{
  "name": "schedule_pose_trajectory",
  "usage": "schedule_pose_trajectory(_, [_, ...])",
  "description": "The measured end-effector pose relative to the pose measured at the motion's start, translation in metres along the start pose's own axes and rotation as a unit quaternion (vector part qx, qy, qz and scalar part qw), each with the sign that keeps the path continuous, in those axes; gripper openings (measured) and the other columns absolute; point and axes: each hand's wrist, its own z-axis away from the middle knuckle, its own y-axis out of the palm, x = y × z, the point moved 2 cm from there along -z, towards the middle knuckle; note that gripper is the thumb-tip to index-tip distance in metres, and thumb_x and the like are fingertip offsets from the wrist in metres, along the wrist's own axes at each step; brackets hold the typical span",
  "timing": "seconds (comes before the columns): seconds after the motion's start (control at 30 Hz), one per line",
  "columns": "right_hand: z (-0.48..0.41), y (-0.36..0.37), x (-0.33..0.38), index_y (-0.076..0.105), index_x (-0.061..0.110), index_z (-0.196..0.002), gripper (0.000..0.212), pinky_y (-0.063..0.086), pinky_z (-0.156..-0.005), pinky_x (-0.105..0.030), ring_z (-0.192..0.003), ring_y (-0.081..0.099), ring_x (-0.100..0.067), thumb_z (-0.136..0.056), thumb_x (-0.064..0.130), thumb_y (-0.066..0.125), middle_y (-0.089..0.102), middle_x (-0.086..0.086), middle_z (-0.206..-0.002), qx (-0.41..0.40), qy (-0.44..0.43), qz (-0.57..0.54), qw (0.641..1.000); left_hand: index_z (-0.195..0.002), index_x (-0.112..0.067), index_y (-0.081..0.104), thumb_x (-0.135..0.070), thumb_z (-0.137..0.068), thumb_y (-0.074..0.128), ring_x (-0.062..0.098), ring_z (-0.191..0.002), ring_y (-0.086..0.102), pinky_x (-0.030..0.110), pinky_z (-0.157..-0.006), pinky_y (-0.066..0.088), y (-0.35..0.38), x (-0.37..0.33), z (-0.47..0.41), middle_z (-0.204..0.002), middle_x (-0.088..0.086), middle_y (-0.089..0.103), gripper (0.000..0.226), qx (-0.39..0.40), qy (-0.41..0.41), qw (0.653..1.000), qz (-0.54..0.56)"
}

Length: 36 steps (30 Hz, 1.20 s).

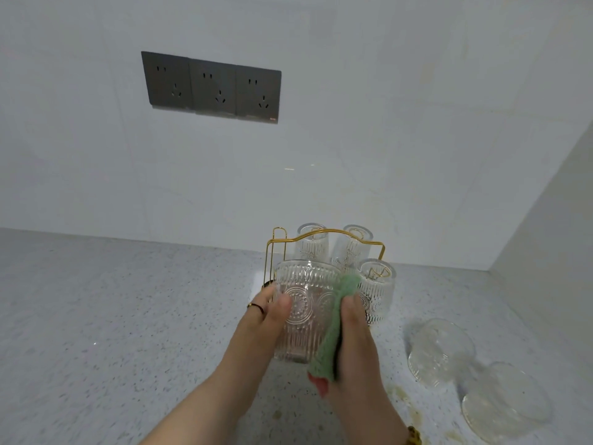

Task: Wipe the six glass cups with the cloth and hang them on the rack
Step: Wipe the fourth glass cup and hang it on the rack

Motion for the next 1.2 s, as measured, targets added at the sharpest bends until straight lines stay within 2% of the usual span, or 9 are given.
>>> schedule_pose_trajectory(0.13, [0.004, 0.004, 0.012, 0.028, 0.046, -0.13, 0.049, 0.041, -0.097, -0.02, -0.127, 0.04, -0.014, -0.083, 0.05, 0.038, 0.038, 0.008, -0.142, -0.031, -0.084, 0.105, 0.99, -0.129, -0.024, 0.044, -0.041, -0.093, 0.034, 0.023, -0.119, 0.05, 0.049, -0.105, 0.037, 0.002, 0.0, 0.004, -0.128, 0.001, 0.053, 0.04, -0.017, 0.015, 1.0, -0.012])
schedule_pose_trajectory(0.37, [0.007, 0.007, 0.014, 0.022, 0.052, -0.125, 0.054, 0.028, -0.095, 0.0, -0.129, 0.031, 0.003, -0.072, 0.054, 0.036, 0.028, 0.025, -0.14, -0.002, -0.121, 0.178, 0.977, -0.119, -0.015, 0.049, -0.051, -0.084, 0.047, 0.005, -0.097, 0.062, 0.032, -0.086, 0.052, 0.008, 0.001, 0.01, -0.105, 0.0, 0.064, 0.05, 0.04, 0.008, 0.999, 0.025])
schedule_pose_trajectory(0.43, [0.008, 0.003, 0.018, 0.044, 0.03, -0.127, 0.055, 0.053, -0.074, -0.019, -0.096, 0.063, -0.012, -0.078, 0.053, 0.038, 0.059, -0.001, -0.12, 0.039, -0.047, 0.089, 0.994, -0.124, -0.018, 0.047, -0.061, -0.072, 0.048, 0.026, -0.115, 0.055, 0.055, -0.1, 0.04, 0.006, 0.001, 0.011, -0.121, 0.008, 0.059, 0.067, 0.056, 0.002, 0.998, 0.02])
schedule_pose_trajectory(0.53, [0.009, -0.004, 0.021, 0.062, 0.01, -0.1, 0.053, 0.042, -0.031, -0.017, -0.038, 0.057, -0.013, -0.078, 0.053, 0.04, 0.068, -0.01, -0.07, 0.067, 0.0, -0.03, 0.997, -0.124, -0.017, 0.045, -0.067, -0.069, 0.047, 0.032, -0.125, 0.045, 0.057, -0.106, 0.032, 0.009, 0.001, 0.009, -0.134, 0.011, 0.049, 0.075, 0.078, -0.029, 0.997, 0.007])
schedule_pose_trajectory(0.63, [0.003, -0.003, 0.014, 0.057, 0.022, -0.116, 0.076, 0.051, -0.054, -0.025, -0.072, 0.062, -0.027, -0.063, 0.075, 0.049, 0.066, -0.018, -0.104, 0.02, -0.019, 0.007, 1.0, -0.122, -0.015, 0.047, -0.024, -0.095, 0.036, 0.031, -0.118, 0.049, 0.041, -0.101, 0.042, 0.004, 0.004, 0.001, -0.132, 0.012, 0.048, 0.03, 0.018, 0.019, 0.999, -0.022])
schedule_pose_trajectory(0.73, [0.004, -0.001, 0.019, 0.042, 0.036, -0.129, 0.07, 0.045, -0.093, -0.047, -0.114, 0.051, -0.032, -0.068, 0.069, 0.051, 0.053, -0.007, -0.128, -0.013, -0.037, 0.061, 0.997, -0.126, -0.032, 0.035, -0.019, -0.092, 0.044, 0.011, -0.091, 0.056, 0.01, -0.083, 0.047, 0.005, -0.002, -0.005, -0.101, -0.005, 0.055, 0.037, -0.009, 0.033, 0.999, -0.001])
schedule_pose_trajectory(0.87, [0.006, 0.001, 0.025, 0.032, 0.045, -0.128, 0.057, 0.038, -0.104, -0.034, -0.124, 0.042, -0.013, -0.072, 0.045, 0.04, 0.042, 0.007, -0.138, -0.007, -0.1, 0.153, 0.983, -0.128, -0.03, 0.047, -0.051, -0.085, 0.041, 0.017, -0.12, 0.052, 0.047, -0.105, 0.039, 0.004, 0.005, -0.001, -0.126, -0.003, 0.058, 0.048, 0.056, 0.052, 0.997, 0.008])
schedule_pose_trajectory(1.03, [0.01, 0.014, 0.023, 0.025, 0.057, -0.114, 0.052, 0.03, -0.102, -0.008, -0.126, 0.031, 0.009, -0.065, 0.057, 0.042, 0.03, 0.026, -0.138, 0.0, -0.161, 0.186, 0.969, -0.112, -0.031, 0.048, -0.03, -0.093, 0.041, -0.005, -0.096, 0.053, 0.012, -0.081, 0.043, 0.006, 0.004, 0.003, -0.111, -0.012, 0.054, 0.02, 0.028, 0.068, 0.997, -0.02])
schedule_pose_trajectory(1.2, [0.006, -0.006, 0.016, 0.06, 0.035, -0.112, 0.05, 0.057, -0.061, -0.029, -0.091, 0.065, -0.024, -0.073, 0.063, 0.048, 0.066, -0.003, -0.11, 0.041, -0.039, 0.095, 0.994, -0.107, -0.025, 0.06, -0.057, -0.068, 0.06, 0.031, -0.107, 0.058, 0.058, -0.099, 0.04, -0.001, -0.001, 0.002, -0.113, 0.006, 0.066, 0.051, 0.071, 0.04, 0.996, 0.026])
